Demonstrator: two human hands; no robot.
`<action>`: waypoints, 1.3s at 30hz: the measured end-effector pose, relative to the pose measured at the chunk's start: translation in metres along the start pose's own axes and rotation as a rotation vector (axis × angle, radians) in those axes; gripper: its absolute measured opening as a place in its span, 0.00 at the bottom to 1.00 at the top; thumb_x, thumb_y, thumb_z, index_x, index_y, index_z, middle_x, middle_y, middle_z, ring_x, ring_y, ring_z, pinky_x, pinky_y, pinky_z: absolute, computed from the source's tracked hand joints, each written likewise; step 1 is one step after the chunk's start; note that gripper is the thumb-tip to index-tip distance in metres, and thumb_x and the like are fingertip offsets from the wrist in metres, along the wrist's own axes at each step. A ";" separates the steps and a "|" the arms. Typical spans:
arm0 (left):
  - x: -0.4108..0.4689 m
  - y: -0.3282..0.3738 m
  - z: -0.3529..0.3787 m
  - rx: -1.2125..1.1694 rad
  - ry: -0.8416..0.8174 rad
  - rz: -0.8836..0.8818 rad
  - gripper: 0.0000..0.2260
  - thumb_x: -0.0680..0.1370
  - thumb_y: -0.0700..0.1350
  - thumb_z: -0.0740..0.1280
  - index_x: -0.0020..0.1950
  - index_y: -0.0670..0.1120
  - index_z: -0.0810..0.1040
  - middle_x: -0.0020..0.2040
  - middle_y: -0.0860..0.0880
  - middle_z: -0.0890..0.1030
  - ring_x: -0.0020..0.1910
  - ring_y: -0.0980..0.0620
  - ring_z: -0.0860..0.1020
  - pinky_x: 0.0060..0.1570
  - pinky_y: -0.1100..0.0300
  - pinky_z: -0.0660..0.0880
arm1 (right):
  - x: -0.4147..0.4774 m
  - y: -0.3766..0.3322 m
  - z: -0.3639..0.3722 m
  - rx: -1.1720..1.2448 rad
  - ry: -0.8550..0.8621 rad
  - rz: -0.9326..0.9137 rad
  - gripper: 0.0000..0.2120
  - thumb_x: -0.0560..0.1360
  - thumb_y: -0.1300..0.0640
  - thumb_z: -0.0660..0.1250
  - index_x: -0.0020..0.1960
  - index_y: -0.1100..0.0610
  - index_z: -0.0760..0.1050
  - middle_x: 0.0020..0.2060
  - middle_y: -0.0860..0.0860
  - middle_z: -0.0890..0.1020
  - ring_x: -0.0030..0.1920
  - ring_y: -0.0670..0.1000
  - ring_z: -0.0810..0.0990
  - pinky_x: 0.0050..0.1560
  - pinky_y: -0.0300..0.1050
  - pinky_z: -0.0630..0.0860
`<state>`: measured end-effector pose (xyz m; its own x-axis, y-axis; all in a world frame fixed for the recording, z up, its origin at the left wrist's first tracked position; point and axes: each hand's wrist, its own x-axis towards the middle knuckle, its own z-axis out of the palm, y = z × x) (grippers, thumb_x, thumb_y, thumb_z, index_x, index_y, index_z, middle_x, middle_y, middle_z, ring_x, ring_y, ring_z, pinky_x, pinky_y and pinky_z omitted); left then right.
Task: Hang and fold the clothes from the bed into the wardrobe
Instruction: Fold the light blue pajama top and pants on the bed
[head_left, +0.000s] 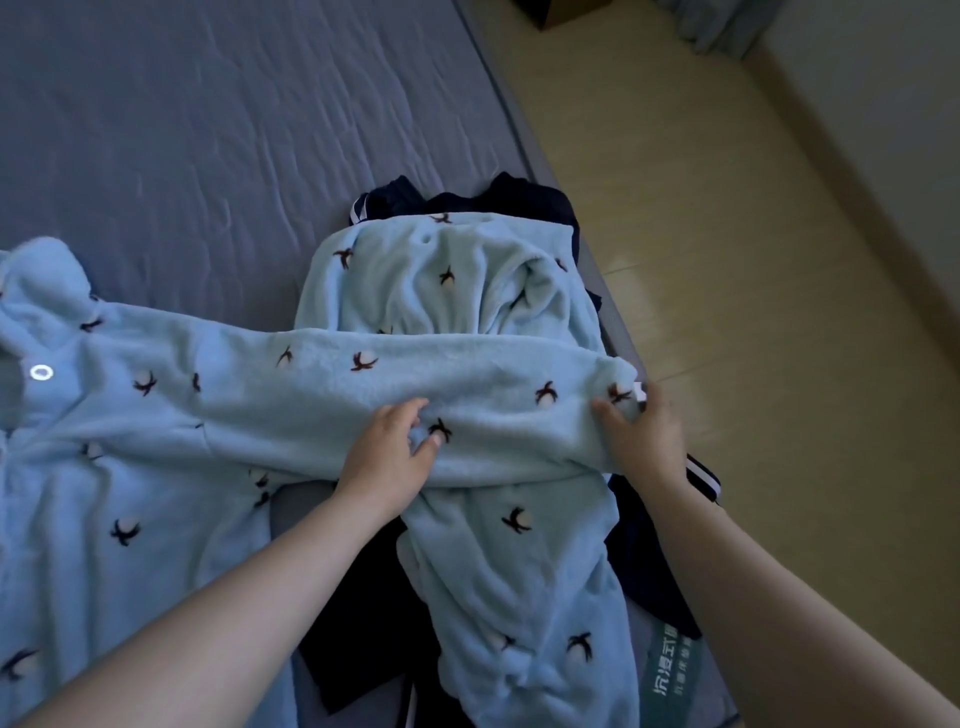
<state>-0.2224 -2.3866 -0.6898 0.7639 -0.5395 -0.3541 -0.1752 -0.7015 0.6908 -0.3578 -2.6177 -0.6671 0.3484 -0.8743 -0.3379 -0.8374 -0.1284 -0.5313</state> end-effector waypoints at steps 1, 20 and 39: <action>0.001 -0.001 0.001 0.006 0.000 -0.001 0.21 0.77 0.48 0.66 0.69 0.49 0.70 0.56 0.52 0.70 0.46 0.54 0.73 0.53 0.61 0.70 | 0.002 0.001 0.001 0.017 -0.033 0.106 0.28 0.71 0.43 0.70 0.63 0.60 0.71 0.52 0.56 0.77 0.51 0.58 0.76 0.46 0.47 0.71; -0.044 -0.005 -0.065 -0.079 0.129 -0.092 0.12 0.76 0.39 0.67 0.60 0.40 0.77 0.56 0.42 0.78 0.48 0.45 0.79 0.53 0.55 0.74 | -0.081 -0.097 -0.037 0.296 0.214 -0.291 0.13 0.78 0.49 0.63 0.38 0.53 0.67 0.31 0.46 0.74 0.32 0.37 0.73 0.30 0.32 0.66; -0.221 -0.289 -0.346 -0.143 0.236 -0.355 0.09 0.79 0.41 0.63 0.57 0.42 0.78 0.56 0.42 0.79 0.54 0.43 0.78 0.55 0.54 0.73 | -0.385 -0.324 0.225 0.179 -0.282 -0.620 0.13 0.78 0.44 0.61 0.39 0.49 0.64 0.30 0.46 0.76 0.33 0.43 0.75 0.31 0.41 0.66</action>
<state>-0.1258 -1.9034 -0.5929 0.8848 -0.1447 -0.4430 0.1982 -0.7435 0.6387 -0.1257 -2.1345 -0.5395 0.8552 -0.5070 -0.1074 -0.3755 -0.4634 -0.8026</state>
